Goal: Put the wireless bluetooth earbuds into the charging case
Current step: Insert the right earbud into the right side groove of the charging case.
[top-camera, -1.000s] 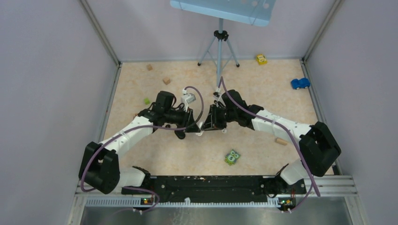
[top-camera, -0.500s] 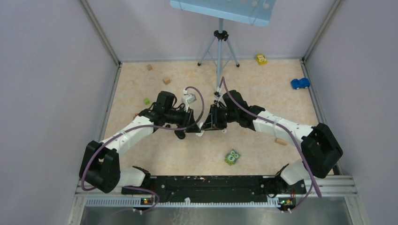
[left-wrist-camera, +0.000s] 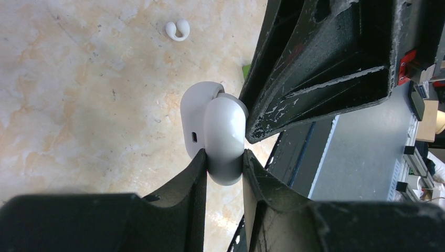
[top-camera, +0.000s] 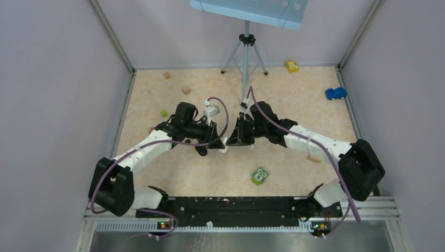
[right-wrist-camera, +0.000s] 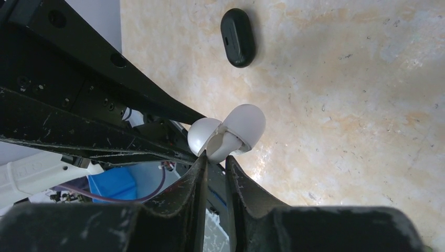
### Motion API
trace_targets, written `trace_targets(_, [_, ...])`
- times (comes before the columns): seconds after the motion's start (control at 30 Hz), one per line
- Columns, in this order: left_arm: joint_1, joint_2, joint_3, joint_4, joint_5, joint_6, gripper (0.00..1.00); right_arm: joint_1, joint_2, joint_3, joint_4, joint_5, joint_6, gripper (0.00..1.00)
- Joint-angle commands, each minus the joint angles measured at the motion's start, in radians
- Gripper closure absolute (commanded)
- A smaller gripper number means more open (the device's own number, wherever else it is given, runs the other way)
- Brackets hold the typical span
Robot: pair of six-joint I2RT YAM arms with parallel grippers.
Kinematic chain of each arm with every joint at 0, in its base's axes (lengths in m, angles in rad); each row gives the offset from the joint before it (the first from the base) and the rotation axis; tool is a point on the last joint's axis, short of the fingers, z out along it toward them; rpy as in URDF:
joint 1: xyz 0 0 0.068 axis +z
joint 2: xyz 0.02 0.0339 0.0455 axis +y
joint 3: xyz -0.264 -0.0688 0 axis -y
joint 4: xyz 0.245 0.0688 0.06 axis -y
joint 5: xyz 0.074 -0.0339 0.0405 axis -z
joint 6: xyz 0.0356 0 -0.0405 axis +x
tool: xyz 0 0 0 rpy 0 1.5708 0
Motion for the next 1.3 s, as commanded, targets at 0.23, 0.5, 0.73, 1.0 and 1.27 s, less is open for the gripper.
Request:
trace_targets(0.23, [-0.004,-0.026,0.017,0.03,0.024,0.021,1.0,0.011,-0.038,-0.011,0.024,0.04,0.015,0.82])
trace_targets(0.5, [-0.005,-0.027,0.015,0.028,0.025,0.022,1.0,0.011,-0.037,-0.015,0.015,0.049,0.011,0.83])
trace_targets(0.73, [-0.005,-0.028,0.017,0.028,0.026,0.021,1.0,0.011,-0.04,-0.01,-0.003,0.07,0.0,0.83])
trace_targets(1.0, [-0.004,-0.024,0.018,0.03,0.027,0.013,1.0,0.012,-0.084,-0.008,-0.021,0.085,-0.011,0.62])
trace_targets(1.27, [-0.003,0.013,0.027,0.022,0.033,-0.012,1.0,0.002,-0.194,-0.039,-0.132,0.217,-0.063,0.49])
